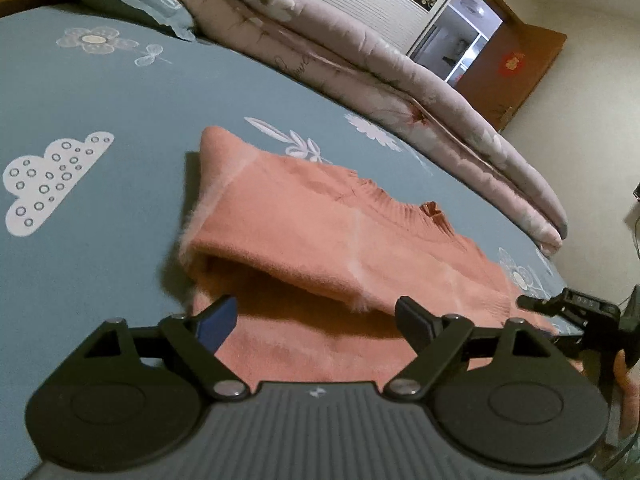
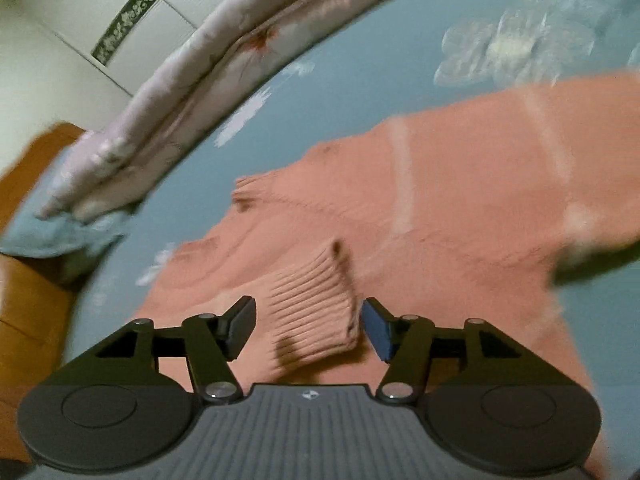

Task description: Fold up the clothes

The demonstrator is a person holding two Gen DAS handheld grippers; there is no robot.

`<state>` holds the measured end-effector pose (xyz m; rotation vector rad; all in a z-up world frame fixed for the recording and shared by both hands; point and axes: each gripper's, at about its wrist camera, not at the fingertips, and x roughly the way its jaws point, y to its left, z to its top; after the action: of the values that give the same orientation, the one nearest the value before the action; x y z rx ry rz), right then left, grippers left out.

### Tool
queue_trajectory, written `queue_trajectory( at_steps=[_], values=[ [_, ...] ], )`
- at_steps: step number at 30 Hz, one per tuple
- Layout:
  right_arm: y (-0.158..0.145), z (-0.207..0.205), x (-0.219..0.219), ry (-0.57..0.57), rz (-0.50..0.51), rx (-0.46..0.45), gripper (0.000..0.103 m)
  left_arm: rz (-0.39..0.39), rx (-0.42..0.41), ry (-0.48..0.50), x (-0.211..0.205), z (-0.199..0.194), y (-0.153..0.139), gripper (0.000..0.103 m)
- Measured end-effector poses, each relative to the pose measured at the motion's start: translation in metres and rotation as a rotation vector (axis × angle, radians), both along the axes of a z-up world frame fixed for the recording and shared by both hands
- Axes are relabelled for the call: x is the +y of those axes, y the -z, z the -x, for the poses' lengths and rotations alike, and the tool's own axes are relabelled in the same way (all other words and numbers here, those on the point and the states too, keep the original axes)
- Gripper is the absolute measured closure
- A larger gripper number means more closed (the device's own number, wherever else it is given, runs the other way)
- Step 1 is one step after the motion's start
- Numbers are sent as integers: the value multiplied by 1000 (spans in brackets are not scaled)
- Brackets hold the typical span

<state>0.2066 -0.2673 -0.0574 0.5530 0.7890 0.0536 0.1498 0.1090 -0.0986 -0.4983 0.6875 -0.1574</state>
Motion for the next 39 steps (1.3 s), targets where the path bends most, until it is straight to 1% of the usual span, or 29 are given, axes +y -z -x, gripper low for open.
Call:
queue_trajectory(
  at_steps=[1,2,3,4,6,8,9,12,14,15,16,17,18,19,20,22,23,24,26,29,31,35,37,39],
  values=[
    [-8,2,3,0,75,-24,35,-7,10,3,-1,0,2,17],
    [-14,0,6,-13,127,-45,33,-14,20,5,-1,0,4,17],
    [-17,-7,8,-43,146,-56,28,-21,31,7,-2,0,6,17],
    [-18,-14,8,-71,151,-61,27,-23,31,9,-3,0,7,17],
    [-19,-33,14,-125,188,-67,27,-26,31,12,-3,1,7,17],
    [-17,-47,23,-196,256,-84,27,-28,32,15,-4,2,7,17],
    [-18,-50,30,-254,290,-105,27,-30,36,19,-4,2,7,17],
    [-19,-56,58,-469,422,-147,29,-79,40,56,-9,0,7,16],
    [-11,-61,77,-601,527,-123,31,-115,40,67,-14,0,7,15],
    [-5,-64,84,-649,574,-97,37,-133,40,70,-17,-1,7,14],
    [0,-67,88,-691,607,-73,41,-152,41,73,-19,-1,6,13],
    [4,-69,90,-718,624,-66,41,-171,40,77,-23,-1,6,12],
    [4,-69,90,-731,630,-74,41,-192,38,80,-26,0,7,12],
    [4,-68,89,-737,628,-76,43,-210,38,79,-29,0,6,12],
    [4,-69,88,-744,615,-74,49,-221,41,70,-32,1,5,12],
    [2,-69,90,-751,607,-78,80,-227,52,51,-34,3,3,12],
    [0,-68,92,-757,612,-83,85,-214,56,43,-35,5,1,12],
    [-1,-67,94,-767,617,-88,87,-200,59,38,-35,6,0,12],
    [-1,-67,101,-779,645,-95,88,-179,60,17,-33,11,0,12],
    [-15,-63,103,-773,679,-141,89,-161,51,-16,-31,15,-1,12],
    [-27,-66,107,-756,689,-190,89,-146,36,-37,-29,13,-3,12],
    [-42,-82,120,-721,740,-278,89,-123,-22,-73,-26,7,-10,12],
    [-40,-90,125,-703,758,-285,89,-89,-71,-77,-23,5,-12,12],
    [-28,-97,126,-692,777,-249,88,-63,-98,-76,-20,-2,-11,12]
  ],
)
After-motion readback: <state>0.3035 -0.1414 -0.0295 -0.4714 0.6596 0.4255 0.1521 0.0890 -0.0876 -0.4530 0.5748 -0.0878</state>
